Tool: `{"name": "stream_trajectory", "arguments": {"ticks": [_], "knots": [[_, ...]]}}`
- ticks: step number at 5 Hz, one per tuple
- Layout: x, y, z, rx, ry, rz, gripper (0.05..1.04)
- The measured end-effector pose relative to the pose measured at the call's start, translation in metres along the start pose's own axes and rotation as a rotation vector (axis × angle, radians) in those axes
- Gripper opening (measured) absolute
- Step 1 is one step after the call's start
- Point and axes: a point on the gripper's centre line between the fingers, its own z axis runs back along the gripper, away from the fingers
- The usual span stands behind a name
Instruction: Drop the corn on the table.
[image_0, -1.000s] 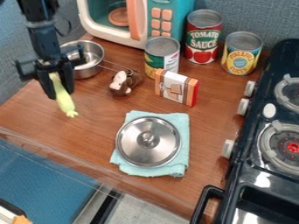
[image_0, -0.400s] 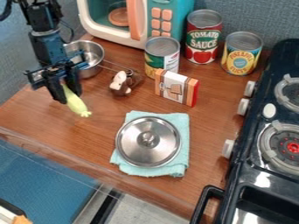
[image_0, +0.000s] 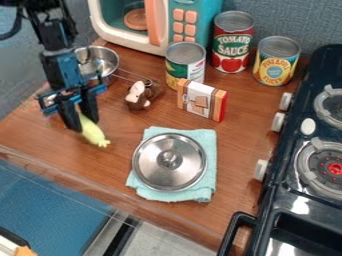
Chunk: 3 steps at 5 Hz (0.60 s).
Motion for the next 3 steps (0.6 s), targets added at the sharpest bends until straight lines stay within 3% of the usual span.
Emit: {"name": "stream_trajectory", "arguments": {"ticks": [1,2,3], "knots": [[0.010,0.006,-0.011,0.011,-0.025,0.006,0.375],[0.013,0.007,-0.012,0.014,-0.028,0.003,0.447],[0.020,0.011,-0.012,0.011,-0.031,-0.008,0.708]]}}
